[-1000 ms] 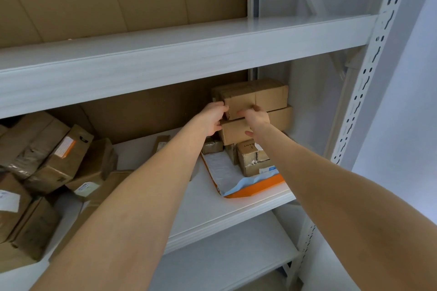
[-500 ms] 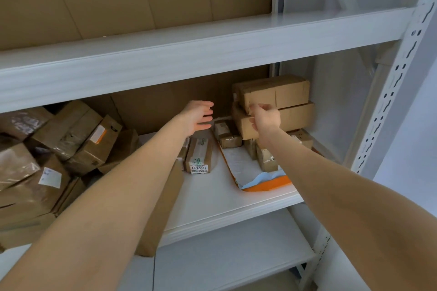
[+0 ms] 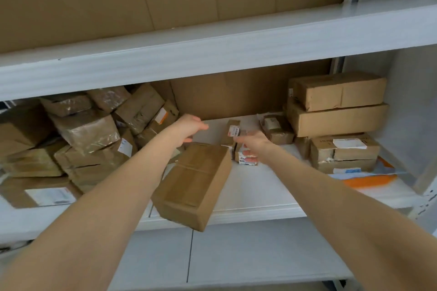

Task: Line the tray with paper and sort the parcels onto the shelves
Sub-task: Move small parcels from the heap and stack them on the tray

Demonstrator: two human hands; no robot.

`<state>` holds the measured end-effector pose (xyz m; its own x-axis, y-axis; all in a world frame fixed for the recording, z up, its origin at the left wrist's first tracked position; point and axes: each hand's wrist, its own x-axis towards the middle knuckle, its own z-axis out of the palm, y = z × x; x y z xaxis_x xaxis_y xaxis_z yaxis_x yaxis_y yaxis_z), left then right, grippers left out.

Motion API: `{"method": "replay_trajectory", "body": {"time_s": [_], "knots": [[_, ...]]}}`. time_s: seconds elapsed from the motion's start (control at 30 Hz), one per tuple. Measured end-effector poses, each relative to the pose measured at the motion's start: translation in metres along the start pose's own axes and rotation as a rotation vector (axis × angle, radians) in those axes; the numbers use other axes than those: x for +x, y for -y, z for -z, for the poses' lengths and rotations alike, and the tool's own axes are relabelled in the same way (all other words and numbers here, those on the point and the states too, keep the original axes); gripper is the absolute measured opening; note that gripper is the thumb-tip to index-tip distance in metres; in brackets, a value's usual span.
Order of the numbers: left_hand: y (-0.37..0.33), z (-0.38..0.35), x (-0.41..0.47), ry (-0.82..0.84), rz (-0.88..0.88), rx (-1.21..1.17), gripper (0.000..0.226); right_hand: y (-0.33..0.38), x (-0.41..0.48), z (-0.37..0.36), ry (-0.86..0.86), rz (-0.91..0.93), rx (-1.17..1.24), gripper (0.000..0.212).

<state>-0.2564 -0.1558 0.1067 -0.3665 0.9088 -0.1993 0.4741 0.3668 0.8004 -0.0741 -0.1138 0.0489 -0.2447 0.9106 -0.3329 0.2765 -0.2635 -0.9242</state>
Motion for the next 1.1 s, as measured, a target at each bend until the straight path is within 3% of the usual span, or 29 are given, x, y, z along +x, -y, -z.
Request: {"method": "replay_trajectory", "body": {"time_s": [0.1, 0.2, 0.27, 0.47, 0.57, 0.63, 1.1], "knots": [[0.025, 0.016, -0.002, -0.019, 0.007, 0.268, 0.04, -0.006, -0.002, -0.026, 0.149, -0.115, -0.069, 0.063], [0.05, 0.025, 0.003, 0.031, 0.091, 0.306, 0.066, -0.008, -0.002, -0.051, 0.227, -0.222, -0.105, 0.09], [0.067, 0.027, 0.006, 0.094, 0.179, 0.309, 0.076, -0.011, -0.001, -0.066, 0.265, -0.283, -0.139, 0.097], [0.104, 0.024, 0.015, 0.37, 0.387, 0.116, 0.07, -0.031, 0.003, -0.098, 0.25, -0.382, -0.091, 0.091], [0.11, 0.028, 0.02, 0.439, 0.418, 0.071, 0.092, -0.031, 0.005, -0.101, 0.24, -0.365, -0.054, 0.088], [0.108, 0.032, 0.023, 0.491, 0.455, 0.05, 0.088, -0.027, 0.006, -0.099, 0.252, -0.345, -0.067, 0.082], [0.05, 0.053, 0.038, 0.25, 0.108, -0.019, 0.06, 0.015, 0.005, -0.058, 0.101, -0.218, 0.157, 0.05]]}}
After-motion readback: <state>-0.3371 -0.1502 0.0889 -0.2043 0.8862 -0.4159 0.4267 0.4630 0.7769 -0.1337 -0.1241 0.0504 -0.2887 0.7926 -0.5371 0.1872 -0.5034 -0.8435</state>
